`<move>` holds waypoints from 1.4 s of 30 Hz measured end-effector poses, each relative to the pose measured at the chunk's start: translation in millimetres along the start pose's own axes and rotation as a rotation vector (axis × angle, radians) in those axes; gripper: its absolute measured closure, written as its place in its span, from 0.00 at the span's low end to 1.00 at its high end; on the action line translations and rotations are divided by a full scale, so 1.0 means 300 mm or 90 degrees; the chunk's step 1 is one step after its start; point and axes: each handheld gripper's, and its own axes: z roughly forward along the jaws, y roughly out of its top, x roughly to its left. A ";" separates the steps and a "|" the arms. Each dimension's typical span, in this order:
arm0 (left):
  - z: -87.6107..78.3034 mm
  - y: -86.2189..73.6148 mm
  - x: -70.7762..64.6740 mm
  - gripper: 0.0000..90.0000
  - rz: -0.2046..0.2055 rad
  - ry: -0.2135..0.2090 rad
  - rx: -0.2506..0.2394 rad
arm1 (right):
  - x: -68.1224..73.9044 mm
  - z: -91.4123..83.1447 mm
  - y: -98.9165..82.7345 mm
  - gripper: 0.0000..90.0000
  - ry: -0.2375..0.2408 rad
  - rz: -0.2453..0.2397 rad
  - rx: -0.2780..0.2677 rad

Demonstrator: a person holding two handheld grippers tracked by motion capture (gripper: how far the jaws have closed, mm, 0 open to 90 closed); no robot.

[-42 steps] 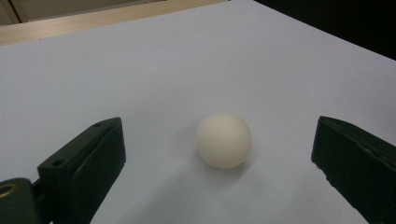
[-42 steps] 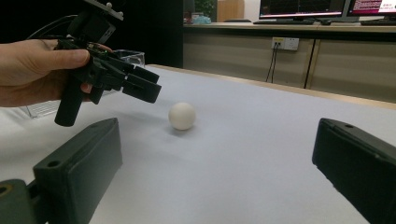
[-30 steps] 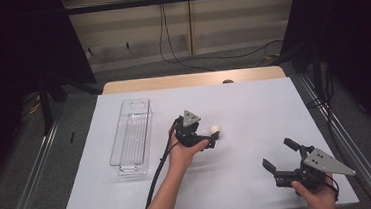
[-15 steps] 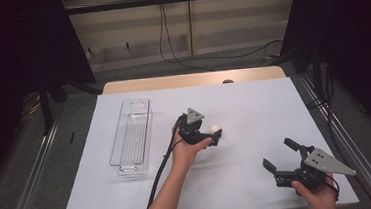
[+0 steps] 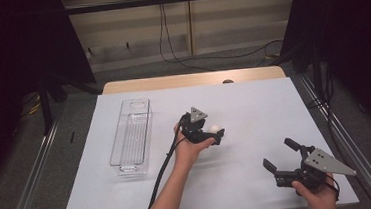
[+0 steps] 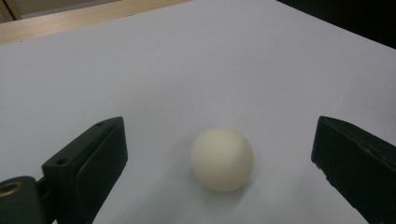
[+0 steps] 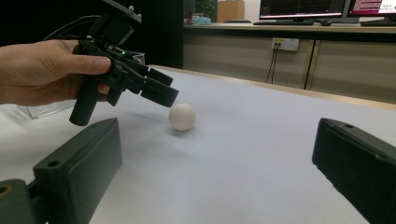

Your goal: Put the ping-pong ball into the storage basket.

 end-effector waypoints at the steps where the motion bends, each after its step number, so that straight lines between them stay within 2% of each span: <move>1: 0.004 -0.002 -0.001 0.04 -0.004 -0.005 0.000 | 0.000 0.001 0.000 0.01 -0.001 -0.001 -0.001; 4: 0.009 -0.004 -0.002 0.05 -0.006 -0.006 0.002 | 0.000 0.001 -0.001 0.01 -0.003 0.001 -0.001; 7: 0.014 -0.003 -0.006 0.07 0.006 -0.003 0.012 | 0.001 0.002 0.000 0.01 -0.002 0.001 -0.001; 9: 0.020 -0.004 -0.007 0.08 0.003 -0.009 0.007 | 0.001 0.001 0.000 0.01 -0.001 0.001 0.000; 13: 0.032 -0.007 -0.011 0.10 0.003 -0.016 0.014 | 0.001 0.000 0.000 0.01 -0.001 0.002 0.000; 15: 0.036 -0.007 -0.013 0.10 0.010 -0.010 0.024 | 0.000 0.000 0.000 0.01 -0.002 0.001 -0.002; 18: 0.046 -0.011 -0.013 0.11 0.006 -0.011 0.029 | -0.001 0.001 0.000 0.01 0.000 0.001 -0.002; 25: 0.059 -0.015 -0.005 0.18 0.010 -0.008 0.037 | -0.002 0.000 0.000 0.01 -0.003 0.005 -0.003; 27: 0.065 -0.017 -0.005 0.22 0.014 -0.019 0.032 | -0.003 -0.001 0.000 0.01 -0.001 0.002 -0.002; 29: 0.067 -0.018 -0.005 0.25 0.017 -0.013 0.045 | -0.002 -0.001 0.001 0.01 -0.001 0.003 -0.002; 34: 0.076 -0.023 -0.006 0.31 0.017 -0.018 0.045 | -0.002 -0.001 0.000 0.02 0.000 0.002 -0.001; 36: 0.078 -0.023 -0.004 0.33 0.024 -0.019 0.049 | -0.003 -0.001 0.000 0.02 -0.001 0.002 -0.002; 39: 0.080 -0.023 -0.004 0.36 0.025 -0.020 0.049 | -0.002 0.001 0.000 0.02 -0.001 0.004 -0.003; 41: 0.084 -0.025 -0.005 0.38 0.015 -0.023 0.049 | -0.002 -0.001 0.000 0.02 0.005 -0.001 0.001; 42: 0.082 -0.024 0.000 0.39 0.023 -0.023 0.057 | -0.002 -0.001 0.000 0.02 0.004 -0.002 0.000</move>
